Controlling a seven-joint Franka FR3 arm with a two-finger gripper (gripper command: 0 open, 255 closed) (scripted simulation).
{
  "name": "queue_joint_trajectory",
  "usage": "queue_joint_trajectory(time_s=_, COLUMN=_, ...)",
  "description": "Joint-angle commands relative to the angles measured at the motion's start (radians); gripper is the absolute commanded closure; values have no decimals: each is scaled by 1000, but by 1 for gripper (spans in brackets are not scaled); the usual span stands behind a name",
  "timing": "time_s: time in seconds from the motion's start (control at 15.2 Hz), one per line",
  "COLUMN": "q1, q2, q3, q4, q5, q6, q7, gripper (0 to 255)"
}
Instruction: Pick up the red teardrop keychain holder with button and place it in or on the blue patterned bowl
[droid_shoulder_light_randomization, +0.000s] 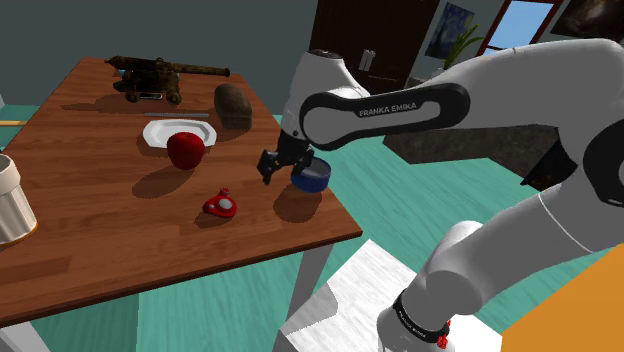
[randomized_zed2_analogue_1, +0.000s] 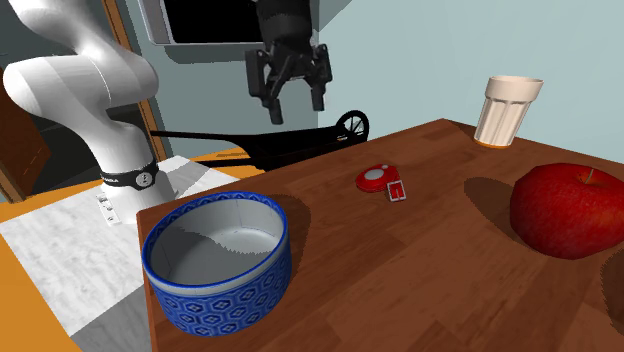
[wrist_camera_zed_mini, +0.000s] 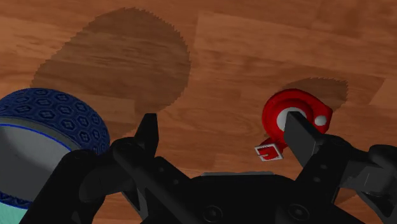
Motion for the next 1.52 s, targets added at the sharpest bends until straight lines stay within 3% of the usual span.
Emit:
queue_joint_trajectory(time_s=0.0, q1=-7, q2=70, q3=30, q4=25, q5=-16, q6=56, q7=65, gripper=0)
queue_joint_trajectory(time_s=0.46, q1=-26, q2=347, q3=105, q4=194, q5=-154, q6=180, q7=311, gripper=0)
queue_joint_trajectory(time_s=0.79, q1=4, q2=551, q3=103, q4=363, q5=-288, q6=214, q7=491, gripper=0)
queue_joint_trajectory(time_s=1.45, q1=18, q2=636, q3=80, q4=368, q5=-341, q6=287, q7=527, gripper=0)
